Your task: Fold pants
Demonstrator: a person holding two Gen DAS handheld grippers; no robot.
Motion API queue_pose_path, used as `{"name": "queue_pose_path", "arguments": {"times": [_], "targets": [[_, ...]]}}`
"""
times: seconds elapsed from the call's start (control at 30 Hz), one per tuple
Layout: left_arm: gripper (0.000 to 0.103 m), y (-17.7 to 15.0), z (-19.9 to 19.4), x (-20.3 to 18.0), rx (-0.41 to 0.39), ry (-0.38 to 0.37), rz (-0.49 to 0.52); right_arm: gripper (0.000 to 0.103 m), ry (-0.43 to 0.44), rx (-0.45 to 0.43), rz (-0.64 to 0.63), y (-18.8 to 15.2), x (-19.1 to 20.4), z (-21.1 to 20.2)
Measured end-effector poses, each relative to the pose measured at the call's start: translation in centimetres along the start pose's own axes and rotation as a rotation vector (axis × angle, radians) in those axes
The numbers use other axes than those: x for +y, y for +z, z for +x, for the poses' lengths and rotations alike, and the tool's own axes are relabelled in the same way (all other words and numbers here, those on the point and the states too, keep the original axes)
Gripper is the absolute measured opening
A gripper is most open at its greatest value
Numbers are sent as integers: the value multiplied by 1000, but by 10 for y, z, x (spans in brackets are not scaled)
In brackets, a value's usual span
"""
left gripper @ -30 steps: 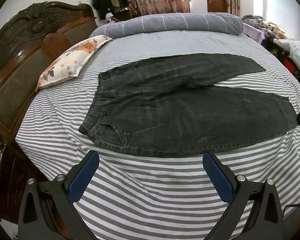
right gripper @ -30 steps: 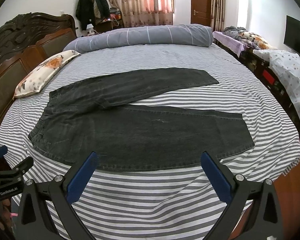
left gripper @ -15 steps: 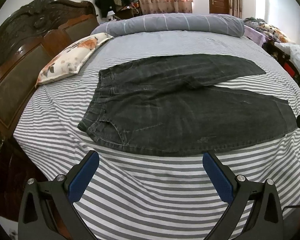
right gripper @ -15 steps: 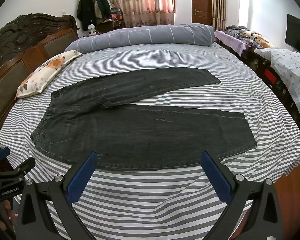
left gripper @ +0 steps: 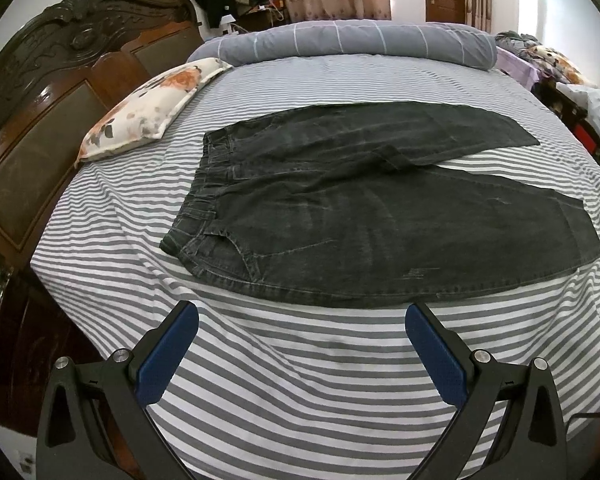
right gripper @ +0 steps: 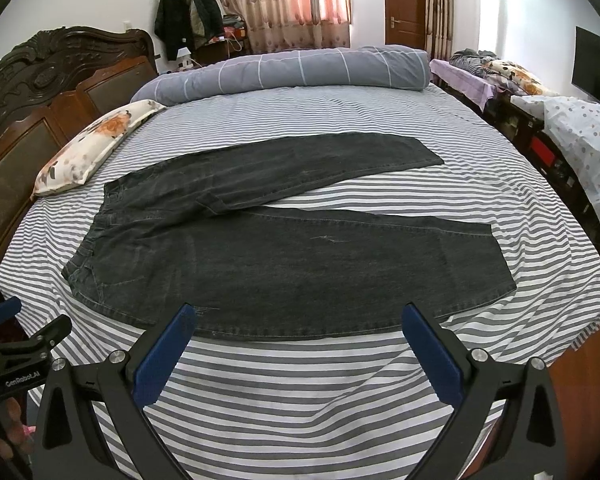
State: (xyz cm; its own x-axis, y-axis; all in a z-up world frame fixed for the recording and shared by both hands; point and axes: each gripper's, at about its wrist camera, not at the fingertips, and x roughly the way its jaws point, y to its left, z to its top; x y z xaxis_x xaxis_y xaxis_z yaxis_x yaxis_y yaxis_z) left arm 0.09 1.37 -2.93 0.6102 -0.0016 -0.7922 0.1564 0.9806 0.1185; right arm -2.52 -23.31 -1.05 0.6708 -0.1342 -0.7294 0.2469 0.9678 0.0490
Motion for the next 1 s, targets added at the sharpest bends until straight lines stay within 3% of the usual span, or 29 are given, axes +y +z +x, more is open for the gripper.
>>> {"name": "queue_pose_path", "arguments": {"times": [1.0], "targets": [[102, 3, 12, -1, 5, -29, 2, 102, 12, -2, -4, -4, 1, 8]]}}
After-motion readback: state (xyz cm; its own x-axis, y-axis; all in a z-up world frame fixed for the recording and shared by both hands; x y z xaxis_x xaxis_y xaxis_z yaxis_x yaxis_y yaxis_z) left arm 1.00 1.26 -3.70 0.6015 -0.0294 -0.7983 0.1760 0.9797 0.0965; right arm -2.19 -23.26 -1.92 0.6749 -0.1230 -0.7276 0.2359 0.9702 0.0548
